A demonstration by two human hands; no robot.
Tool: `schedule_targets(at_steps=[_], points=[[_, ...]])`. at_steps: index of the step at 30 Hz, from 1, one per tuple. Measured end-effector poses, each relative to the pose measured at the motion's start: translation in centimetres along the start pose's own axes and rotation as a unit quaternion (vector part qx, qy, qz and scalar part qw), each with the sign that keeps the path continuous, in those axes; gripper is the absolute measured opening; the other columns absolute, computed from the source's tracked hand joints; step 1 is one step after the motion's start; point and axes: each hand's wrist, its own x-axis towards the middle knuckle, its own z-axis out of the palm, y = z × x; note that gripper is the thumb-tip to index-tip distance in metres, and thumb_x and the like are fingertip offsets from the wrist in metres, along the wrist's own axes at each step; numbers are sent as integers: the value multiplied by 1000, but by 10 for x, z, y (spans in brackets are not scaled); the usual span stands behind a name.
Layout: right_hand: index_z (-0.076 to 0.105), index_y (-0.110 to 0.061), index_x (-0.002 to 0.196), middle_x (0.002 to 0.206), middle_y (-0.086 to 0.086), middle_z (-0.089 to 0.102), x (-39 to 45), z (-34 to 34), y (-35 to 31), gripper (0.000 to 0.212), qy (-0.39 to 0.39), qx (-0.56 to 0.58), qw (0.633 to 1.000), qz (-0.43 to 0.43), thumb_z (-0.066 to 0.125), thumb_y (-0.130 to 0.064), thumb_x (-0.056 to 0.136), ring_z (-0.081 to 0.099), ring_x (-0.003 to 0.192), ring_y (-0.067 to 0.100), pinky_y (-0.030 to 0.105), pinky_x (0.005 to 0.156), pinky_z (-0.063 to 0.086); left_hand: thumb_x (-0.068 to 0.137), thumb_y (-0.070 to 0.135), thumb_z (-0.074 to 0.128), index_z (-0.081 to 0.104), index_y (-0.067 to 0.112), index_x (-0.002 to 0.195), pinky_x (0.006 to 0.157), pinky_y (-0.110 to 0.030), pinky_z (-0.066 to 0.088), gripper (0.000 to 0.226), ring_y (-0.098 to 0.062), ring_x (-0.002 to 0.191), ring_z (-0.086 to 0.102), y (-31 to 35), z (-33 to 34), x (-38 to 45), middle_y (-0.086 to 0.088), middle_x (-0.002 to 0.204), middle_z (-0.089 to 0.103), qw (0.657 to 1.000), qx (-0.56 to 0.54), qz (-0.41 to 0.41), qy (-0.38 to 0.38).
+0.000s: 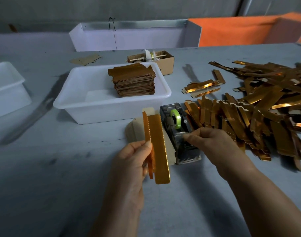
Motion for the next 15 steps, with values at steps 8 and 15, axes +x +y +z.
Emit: schedule_targets(at_steps=[8, 15], points=[[68, -16, 80, 85, 3, 68, -1, 1, -1, 16, 0, 33, 999, 6, 59, -25, 89, 60, 85, 14, 24, 63, 39, 91, 12, 60, 67, 7, 81, 37, -12, 33, 13, -2, 42, 46, 0, 22, -7, -1, 59, 59, 996, -6, -2, -86], [66, -11, 82, 71, -8, 71, -10, 2, -1, 19, -21, 249, 968, 17, 53, -18, 93, 66, 65, -1, 14, 54, 50, 97, 14, 52, 63, 1, 103, 40, -14, 32, 18, -15, 65, 49, -2, 37, 2, -18, 90, 74, 987, -72, -93, -108]])
